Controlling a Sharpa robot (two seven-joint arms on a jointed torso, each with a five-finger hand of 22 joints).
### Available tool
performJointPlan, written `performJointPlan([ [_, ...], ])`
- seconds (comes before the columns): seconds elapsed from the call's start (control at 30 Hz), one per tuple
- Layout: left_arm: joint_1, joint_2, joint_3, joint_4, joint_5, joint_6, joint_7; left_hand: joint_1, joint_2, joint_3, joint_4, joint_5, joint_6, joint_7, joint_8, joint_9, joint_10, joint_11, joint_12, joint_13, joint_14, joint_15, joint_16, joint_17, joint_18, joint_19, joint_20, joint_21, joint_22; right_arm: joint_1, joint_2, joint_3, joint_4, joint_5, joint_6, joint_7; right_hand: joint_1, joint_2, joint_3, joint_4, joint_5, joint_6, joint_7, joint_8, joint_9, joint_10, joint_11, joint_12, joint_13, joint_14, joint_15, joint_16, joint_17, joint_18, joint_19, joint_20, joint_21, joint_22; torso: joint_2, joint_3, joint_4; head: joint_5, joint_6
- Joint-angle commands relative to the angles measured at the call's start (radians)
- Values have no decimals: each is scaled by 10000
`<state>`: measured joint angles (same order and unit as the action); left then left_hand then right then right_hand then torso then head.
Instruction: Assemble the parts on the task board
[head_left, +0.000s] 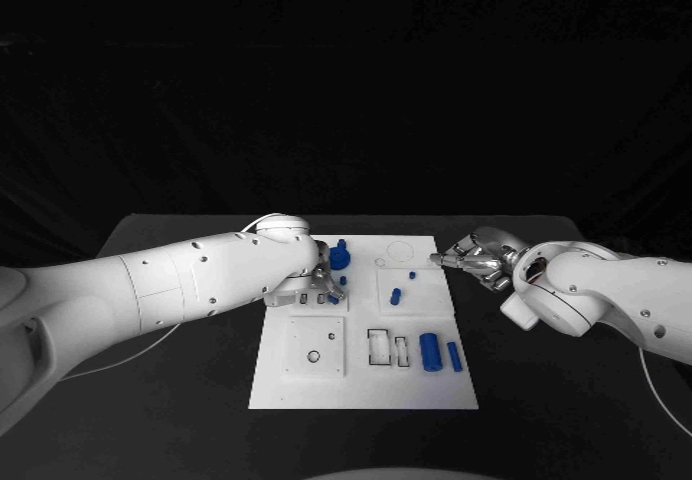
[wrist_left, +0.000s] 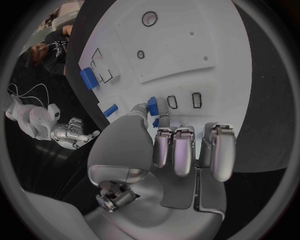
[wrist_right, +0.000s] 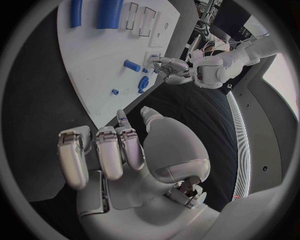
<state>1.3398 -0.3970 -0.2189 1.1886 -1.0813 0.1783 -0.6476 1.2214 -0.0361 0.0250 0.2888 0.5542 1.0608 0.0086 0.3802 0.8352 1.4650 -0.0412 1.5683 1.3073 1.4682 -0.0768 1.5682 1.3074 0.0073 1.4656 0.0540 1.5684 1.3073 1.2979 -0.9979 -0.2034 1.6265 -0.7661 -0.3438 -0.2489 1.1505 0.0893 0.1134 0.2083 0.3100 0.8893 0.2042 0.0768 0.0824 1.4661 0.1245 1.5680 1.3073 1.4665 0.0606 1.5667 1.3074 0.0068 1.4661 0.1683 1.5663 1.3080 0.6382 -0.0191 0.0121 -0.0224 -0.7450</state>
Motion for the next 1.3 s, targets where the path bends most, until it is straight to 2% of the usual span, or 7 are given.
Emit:
performJointPlan([
  [0.03, 0, -3, 7, 16, -5, -62, 238, 334, -136, 182, -7, 797, -67, -13, -71, 77, 1058, -71, 25, 2635, 1026, -49, 26, 2634, -73, 1052, -92, 24, 2635, -9, 10, -3, -10, -138, 161, -72, 122, -2, -42, 28, 51, -83, 5, 45, 17, 1047, 83, 28, 2635, 1043, 89, 41, 2634, -68, 1047, 83, 45, 2628, 4, 2, 4, -5, 12],
  [0.2, 0, -29, 6, 48, -4, -225, 404, 720, -387, 483, -21, 1899, -42, -29, -123, 251, 1058, -87, 25, 2635, 1026, -56, 26, 2634, -73, 1052, -102, 24, 2635, -13, 14, -3, -42, -158, 160, -102, 152, 2, -38, 16, 99, -97, 8, 45, 18, 1047, 85, 28, 2635, 1043, 91, 41, 2634, -68, 1047, 86, 45, 2628, -7, -1, 1, -7, 13],
  [0.3, 0, -72, 7, 99, -4, -322, 482, 844, -465, 616, -19, 2167, -34, -32, -134, 330, 1058, -90, 25, 2635, 1026, -57, 26, 2634, -73, 1052, -105, 24, 2635, -16, 4, -4, -54, -164, 159, -114, 154, 2, -38, 15, 101, -98, 8, 45, 19, 1047, 85, 28, 2635, 1043, 92, 41, 2634, -68, 1047, 86, 45, 2628, 3, -2, 3, -15, 38],
  [0.47, 17, -250, 17, 255, -21, -391, 460, 996, -531, 794, -31, 2319, -14, -42, -144, 425, 1058, -98, 25, 2635, 1026, -59, 26, 2634, -73, 1052, -107, 24, 2635, -26, -14, -6, -80, -170, 165, -134, 164, 3, -37, 11, 121, -104, 10, 45, 19, 1047, 86, 28, 2635, 1043, 92, 41, 2634, -68, 1047, 87, 45, 2628, -6, 1, 12, -30, 26],
  [0.63, 168, -485, 28, 438, -45, -193, 229, 1080, -581, 882, -34, 2306, -3, -39, -150, 476, 1058, -98, 25, 2635, 1026, -59, 26, 2634, -73, 1052, -107, 24, 2635, -32, -10, -8, -107, -172, 167, -151, 176, 5, -34, 5, 143, -110, 11, 44, 19, 1047, 87, 28, 2635, 1043, 93, 41, 2634, -68, 1047, 88, 45, 2628, -4, 14, 16, -4, 20],
  [0.83, 324, -714, 29, 591, -65, -59, -251, 969, -551, 986, 27, 1808, 56, -17, -192, 569, 1058, -77, 25, 2635, 1026, -57, 26, 2634, -73, 1052, -102, 24, 2635, -35, 9, -9, -127, -172, 175, -156, 176, 5, -34, 5, 143, -110, 11, 44, 19, 1047, 87, 28, 2635, 1043, 93, 41, 2634, -68, 1047, 88, 45, 2628, -10, 12, 20, 37, 12],
  [1.3, 375, -897, 13, 776, 49, 239, -1172, 802, -435, 1138, 27, 1233, 99, -5, -314, 647, 1058, -65, 25, 2635, 1026, -57, 26, 2634, -73, 1052, -88, 24, 2635, -55, 35, -13, -158, -173, 186, -144, 190, 8, -31, -1, 170, -116, 13, 44, 20, 1047, 88, 28, 2635, 1043, 95, 41, 2634, -68, 1047, 90, 45, 2628, 0, -3, -1, 120, 6],
])
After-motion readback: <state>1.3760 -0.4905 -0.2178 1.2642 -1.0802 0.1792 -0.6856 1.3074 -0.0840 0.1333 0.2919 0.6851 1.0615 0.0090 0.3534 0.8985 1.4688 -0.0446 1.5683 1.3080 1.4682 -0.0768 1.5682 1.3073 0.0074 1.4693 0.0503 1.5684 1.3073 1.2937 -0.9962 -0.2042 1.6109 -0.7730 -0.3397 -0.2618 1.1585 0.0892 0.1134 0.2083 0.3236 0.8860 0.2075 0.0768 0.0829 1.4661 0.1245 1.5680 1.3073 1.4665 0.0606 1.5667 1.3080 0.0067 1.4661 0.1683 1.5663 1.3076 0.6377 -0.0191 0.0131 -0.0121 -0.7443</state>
